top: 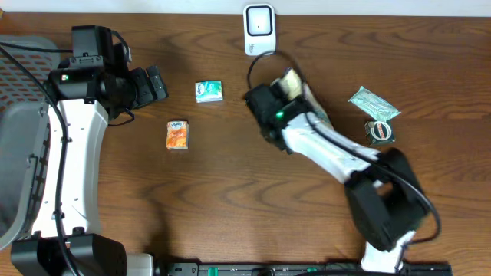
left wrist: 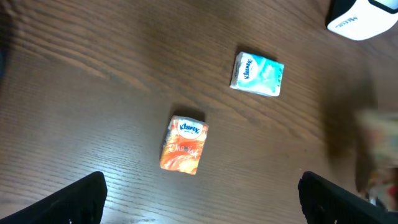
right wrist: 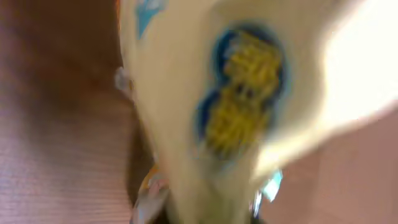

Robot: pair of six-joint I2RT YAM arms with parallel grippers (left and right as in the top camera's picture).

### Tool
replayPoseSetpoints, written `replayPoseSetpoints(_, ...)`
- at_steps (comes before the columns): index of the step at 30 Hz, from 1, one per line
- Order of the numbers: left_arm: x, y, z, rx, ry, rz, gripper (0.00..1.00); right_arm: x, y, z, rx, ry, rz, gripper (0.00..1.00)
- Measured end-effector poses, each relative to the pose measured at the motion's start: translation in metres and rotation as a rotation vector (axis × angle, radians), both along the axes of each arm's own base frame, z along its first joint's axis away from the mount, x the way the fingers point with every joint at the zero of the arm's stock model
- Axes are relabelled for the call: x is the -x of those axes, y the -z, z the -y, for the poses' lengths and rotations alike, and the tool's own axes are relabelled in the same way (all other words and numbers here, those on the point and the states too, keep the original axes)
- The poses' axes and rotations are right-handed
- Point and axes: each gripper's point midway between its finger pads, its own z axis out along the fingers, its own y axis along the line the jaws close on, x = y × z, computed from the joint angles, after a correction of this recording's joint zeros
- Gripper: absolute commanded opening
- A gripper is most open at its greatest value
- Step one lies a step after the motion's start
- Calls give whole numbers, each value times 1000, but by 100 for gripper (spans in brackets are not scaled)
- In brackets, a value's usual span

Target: Scan the item barcode

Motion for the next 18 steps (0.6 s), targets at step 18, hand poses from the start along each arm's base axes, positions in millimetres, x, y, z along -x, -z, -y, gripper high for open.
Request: replayPoseSetpoints(18, 0, 0, 0, 0, 0, 0, 98, 50, -41, -89, -470, -178, -113, 33)
